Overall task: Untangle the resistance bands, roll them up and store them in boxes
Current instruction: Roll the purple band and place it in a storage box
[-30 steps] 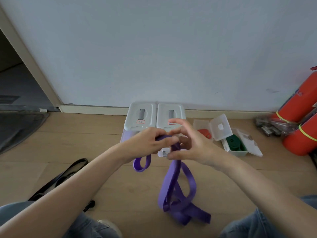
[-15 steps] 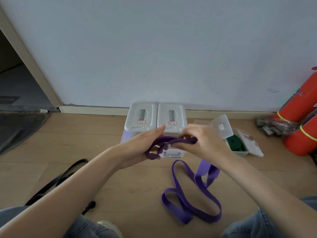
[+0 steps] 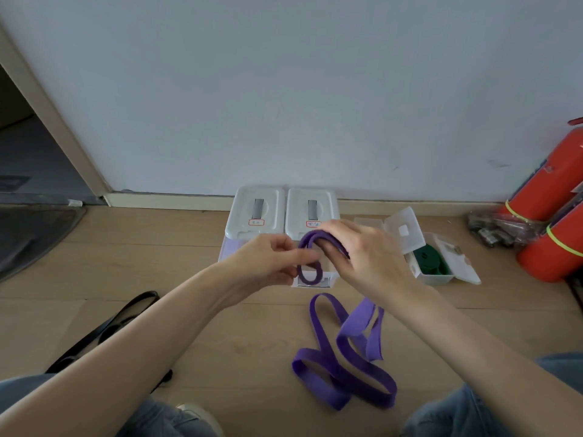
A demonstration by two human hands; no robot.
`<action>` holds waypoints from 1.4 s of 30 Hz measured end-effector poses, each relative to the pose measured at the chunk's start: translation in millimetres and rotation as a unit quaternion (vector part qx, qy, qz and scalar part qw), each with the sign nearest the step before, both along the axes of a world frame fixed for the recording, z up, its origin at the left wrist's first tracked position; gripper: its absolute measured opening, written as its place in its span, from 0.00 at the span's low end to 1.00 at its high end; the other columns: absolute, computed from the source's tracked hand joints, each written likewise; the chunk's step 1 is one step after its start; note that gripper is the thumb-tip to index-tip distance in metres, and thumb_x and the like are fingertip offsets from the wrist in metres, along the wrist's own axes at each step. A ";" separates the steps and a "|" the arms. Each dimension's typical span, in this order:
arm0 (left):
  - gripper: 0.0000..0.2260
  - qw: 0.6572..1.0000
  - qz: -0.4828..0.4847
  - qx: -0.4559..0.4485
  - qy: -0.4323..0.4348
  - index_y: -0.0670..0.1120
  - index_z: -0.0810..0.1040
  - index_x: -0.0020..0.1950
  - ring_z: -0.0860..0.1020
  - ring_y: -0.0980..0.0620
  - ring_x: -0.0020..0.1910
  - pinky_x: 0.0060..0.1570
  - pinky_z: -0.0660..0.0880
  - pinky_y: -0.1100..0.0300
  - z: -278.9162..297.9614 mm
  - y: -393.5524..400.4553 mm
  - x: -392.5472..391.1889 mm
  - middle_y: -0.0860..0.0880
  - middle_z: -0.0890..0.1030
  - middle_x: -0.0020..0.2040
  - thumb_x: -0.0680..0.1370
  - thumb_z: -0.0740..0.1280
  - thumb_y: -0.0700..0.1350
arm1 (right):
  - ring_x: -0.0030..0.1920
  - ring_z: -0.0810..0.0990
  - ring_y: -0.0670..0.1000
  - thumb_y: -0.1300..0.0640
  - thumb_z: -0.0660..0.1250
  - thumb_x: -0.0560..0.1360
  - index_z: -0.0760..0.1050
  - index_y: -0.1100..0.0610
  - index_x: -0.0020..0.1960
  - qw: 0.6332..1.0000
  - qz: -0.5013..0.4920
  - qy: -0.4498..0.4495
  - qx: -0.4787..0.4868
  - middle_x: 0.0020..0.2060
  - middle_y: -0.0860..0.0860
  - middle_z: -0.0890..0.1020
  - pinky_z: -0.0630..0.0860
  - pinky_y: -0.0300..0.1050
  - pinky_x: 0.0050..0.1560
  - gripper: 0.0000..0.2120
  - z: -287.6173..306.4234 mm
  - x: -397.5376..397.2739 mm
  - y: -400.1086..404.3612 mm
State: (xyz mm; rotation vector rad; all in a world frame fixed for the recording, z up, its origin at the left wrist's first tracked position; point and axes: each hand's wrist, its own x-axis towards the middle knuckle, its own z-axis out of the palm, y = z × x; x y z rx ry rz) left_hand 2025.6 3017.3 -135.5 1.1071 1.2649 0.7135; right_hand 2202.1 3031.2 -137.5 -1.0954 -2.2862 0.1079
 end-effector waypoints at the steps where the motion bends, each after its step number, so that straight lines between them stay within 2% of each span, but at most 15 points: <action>1: 0.10 0.999 0.016 0.003 -0.036 0.42 0.73 0.45 0.77 0.58 0.30 0.32 0.74 0.68 2.7 1.6 -2.7 0.50 0.82 0.35 0.71 0.72 0.45 | 0.37 0.79 0.51 0.50 0.60 0.79 0.78 0.55 0.53 1.000 -0.001 0.013 -0.026 0.40 0.49 0.82 0.75 0.51 0.34 0.11 0.3 1.5 3.1; 3: 0.10 0.994 0.057 0.009 -0.090 0.44 0.70 0.46 0.80 0.56 0.34 0.33 0.75 0.68 7.0 3.8 -11.3 0.46 0.84 0.39 0.72 0.71 0.42 | 0.37 0.77 0.43 0.48 0.63 0.77 0.76 0.54 0.57 0.994 0.026 0.034 -0.099 0.43 0.46 0.80 0.73 0.45 0.37 0.14 1.0 5.6 7.6; 5: 0.11 0.987 0.095 -0.002 -0.130 0.44 0.69 0.48 0.81 0.55 0.35 0.34 0.76 0.67 6.3 3.6 -15.7 0.44 0.84 0.41 0.72 0.70 0.41 | 0.41 0.75 0.39 0.41 0.68 0.71 0.72 0.51 0.61 0.986 0.038 0.021 -0.159 0.49 0.43 0.77 0.72 0.38 0.41 0.23 0.0 5.6 8.3; 7: 0.11 0.979 0.108 -0.021 -0.169 0.42 0.69 0.50 0.81 0.55 0.34 0.34 0.76 0.68 3.2 2.8 -12.1 0.43 0.83 0.42 0.73 0.69 0.41 | 0.47 0.75 0.41 0.36 0.70 0.66 0.69 0.49 0.63 0.988 0.015 -0.028 -0.152 0.54 0.42 0.75 0.73 0.41 0.46 0.31 -4.7 1.0 5.5; 12: 0.12 0.979 0.018 -0.068 -0.189 0.37 0.75 0.57 0.82 0.54 0.39 0.39 0.78 0.65 6.8 2.2 -13.2 0.44 0.83 0.45 0.75 0.66 0.39 | 0.44 0.78 0.48 0.47 0.72 0.69 0.77 0.53 0.58 0.992 0.038 0.012 -0.122 0.47 0.46 0.79 0.76 0.48 0.44 0.20 1.0 4.7 7.4; 14: 0.12 0.989 -0.074 -0.068 -0.112 0.42 0.78 0.57 0.81 0.54 0.44 0.44 0.78 0.63 8.0 1.4 -20.2 0.46 0.83 0.49 0.74 0.67 0.38 | 0.43 0.78 0.47 0.51 0.72 0.71 0.79 0.51 0.57 0.988 0.077 -0.012 -0.130 0.45 0.46 0.79 0.75 0.46 0.42 0.15 5.5 9.7 8.1; 17: 0.12 0.975 -0.201 0.011 0.089 0.50 0.80 0.57 0.77 0.58 0.48 0.48 0.73 0.68 9.3 0.0 -23.3 0.50 0.83 0.52 0.74 0.68 0.39 | 0.38 0.70 0.42 0.50 0.70 0.72 0.80 0.46 0.57 0.981 0.106 -0.112 -0.114 0.49 0.44 0.76 0.69 0.42 0.39 0.13 7.0 9.8 3.7; 21: 0.10 0.954 -0.252 0.031 0.159 0.50 0.81 0.52 0.78 0.52 0.50 0.55 0.73 0.63 9.4 -4.5 -14.6 0.47 0.82 0.52 0.71 0.73 0.43 | 0.31 0.66 0.43 0.51 0.69 0.73 0.78 0.44 0.57 0.964 0.151 -0.190 -0.106 0.52 0.46 0.67 0.61 0.36 0.35 0.13 5.7 2.0 -4.3; 24: 0.11 0.954 -0.227 0.057 0.189 0.48 0.82 0.52 0.80 0.52 0.47 0.50 0.74 0.64 5.4 -3.0 -13.1 0.46 0.83 0.49 0.71 0.73 0.46 | 0.33 0.67 0.40 0.55 0.70 0.73 0.79 0.48 0.57 0.971 0.149 -0.145 -0.119 0.48 0.46 0.67 0.61 0.31 0.34 0.14 5.5 1.6 -4.8; 27: 0.09 0.982 -0.131 0.091 0.104 0.49 0.83 0.51 0.81 0.57 0.42 0.44 0.74 0.70 8.4 0.7 -19.0 0.50 0.85 0.44 0.72 0.72 0.44 | 0.42 0.76 0.40 0.61 0.74 0.69 0.77 0.52 0.53 0.975 0.085 0.031 -0.202 0.45 0.45 0.76 0.70 0.31 0.42 0.15 7.4 5.3 -0.1; 30: 0.09 0.993 -0.062 0.099 0.016 0.50 0.83 0.50 0.82 0.56 0.46 0.44 0.76 0.70 9.3 1.4 -21.6 0.50 0.85 0.46 0.71 0.72 0.46 | 0.41 0.82 0.49 0.59 0.77 0.66 0.71 0.53 0.45 0.929 0.040 0.194 -0.312 0.41 0.50 0.82 0.79 0.43 0.45 0.16 8.5 3.3 0.3; 34: 0.17 0.994 0.006 0.086 -0.071 0.46 0.83 0.52 0.82 0.53 0.51 0.51 0.77 0.65 3.7 2.3 -14.4 0.47 0.84 0.50 0.66 0.70 0.51 | 0.45 0.83 0.46 0.58 0.77 0.65 0.73 0.52 0.46 0.873 0.019 0.324 -0.364 0.47 0.50 0.83 0.79 0.38 0.46 0.15 2.3 -7.5 -4.4; 38: 0.15 0.988 0.025 0.057 -0.143 0.41 0.81 0.54 0.82 0.54 0.49 0.47 0.77 0.67 -2.0 -1.6 -7.1 0.45 0.84 0.50 0.70 0.69 0.45 | 0.44 0.82 0.46 0.59 0.77 0.65 0.73 0.55 0.48 0.867 -0.004 0.348 -0.358 0.45 0.52 0.83 0.79 0.37 0.45 0.16 -2.9 -13.9 -5.3; 40: 0.13 0.995 0.011 0.069 -0.068 0.43 0.79 0.56 0.82 0.52 0.48 0.49 0.78 0.64 -2.2 -1.8 -8.3 0.46 0.83 0.53 0.72 0.71 0.40 | 0.45 0.82 0.48 0.61 0.76 0.67 0.75 0.54 0.48 0.900 0.009 0.277 -0.337 0.45 0.51 0.83 0.79 0.42 0.48 0.14 -0.8 -9.7 -2.9; 42: 0.14 0.992 -0.026 0.105 0.065 0.48 0.78 0.55 0.83 0.49 0.44 0.47 0.79 0.63 -1.0 -1.5 -10.3 0.49 0.81 0.53 0.71 0.72 0.36 | 0.47 0.81 0.49 0.62 0.74 0.68 0.78 0.53 0.50 0.940 0.038 0.159 -0.299 0.46 0.50 0.83 0.77 0.46 0.51 0.13 -0.2 -6.8 -2.3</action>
